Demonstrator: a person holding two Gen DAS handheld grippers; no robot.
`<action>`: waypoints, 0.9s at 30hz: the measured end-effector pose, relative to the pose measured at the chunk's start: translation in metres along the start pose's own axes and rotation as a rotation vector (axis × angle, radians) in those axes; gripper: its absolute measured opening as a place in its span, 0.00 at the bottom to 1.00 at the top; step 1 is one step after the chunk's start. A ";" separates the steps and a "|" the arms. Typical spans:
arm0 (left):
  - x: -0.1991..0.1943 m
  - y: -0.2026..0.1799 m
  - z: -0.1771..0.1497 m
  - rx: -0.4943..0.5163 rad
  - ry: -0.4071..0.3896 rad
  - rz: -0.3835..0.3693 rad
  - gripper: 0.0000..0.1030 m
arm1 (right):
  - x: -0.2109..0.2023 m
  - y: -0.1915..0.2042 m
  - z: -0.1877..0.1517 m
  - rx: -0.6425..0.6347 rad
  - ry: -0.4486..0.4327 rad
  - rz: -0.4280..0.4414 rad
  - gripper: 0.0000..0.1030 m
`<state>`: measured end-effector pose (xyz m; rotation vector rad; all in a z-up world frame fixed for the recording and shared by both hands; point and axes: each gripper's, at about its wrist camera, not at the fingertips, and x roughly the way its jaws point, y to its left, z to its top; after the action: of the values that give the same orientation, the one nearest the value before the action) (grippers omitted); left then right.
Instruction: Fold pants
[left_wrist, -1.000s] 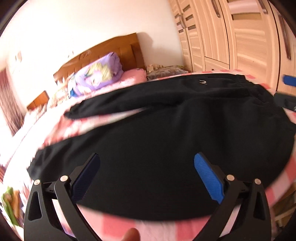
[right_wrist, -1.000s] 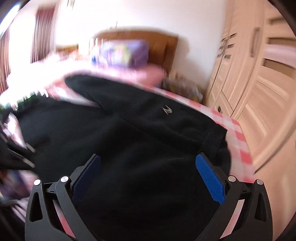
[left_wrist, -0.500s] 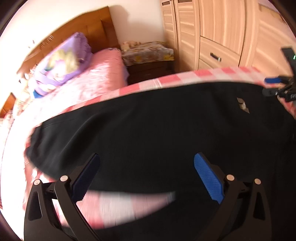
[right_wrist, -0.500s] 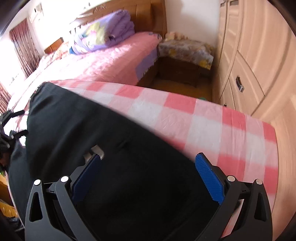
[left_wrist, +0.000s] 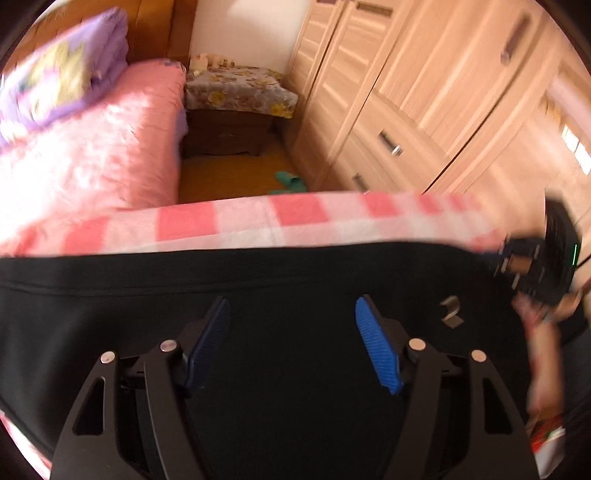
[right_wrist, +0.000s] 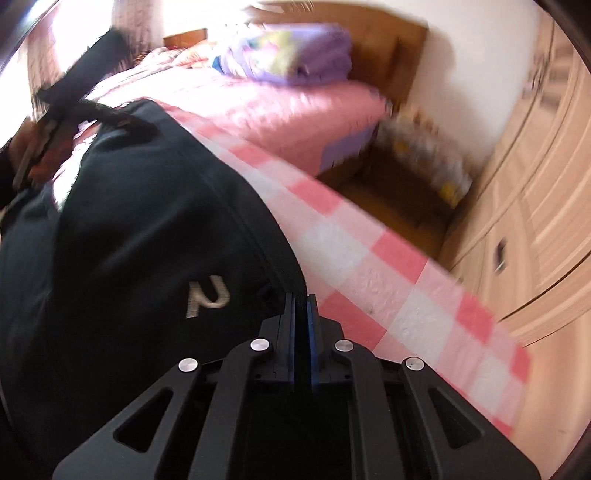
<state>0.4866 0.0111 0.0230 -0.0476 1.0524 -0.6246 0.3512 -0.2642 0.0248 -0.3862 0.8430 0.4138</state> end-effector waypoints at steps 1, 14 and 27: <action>-0.001 0.001 0.002 -0.055 0.002 -0.046 0.69 | -0.018 0.014 -0.004 -0.018 -0.045 -0.033 0.08; -0.003 -0.010 -0.038 -0.356 0.101 -0.018 0.47 | -0.097 0.188 -0.091 -0.131 -0.215 -0.283 0.08; -0.160 -0.119 -0.254 0.046 -0.374 0.162 0.19 | -0.154 0.205 -0.162 0.047 -0.251 -0.150 0.16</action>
<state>0.1691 0.0572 0.0591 -0.0368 0.6718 -0.4700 0.0559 -0.1982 0.0129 -0.3427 0.5745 0.2953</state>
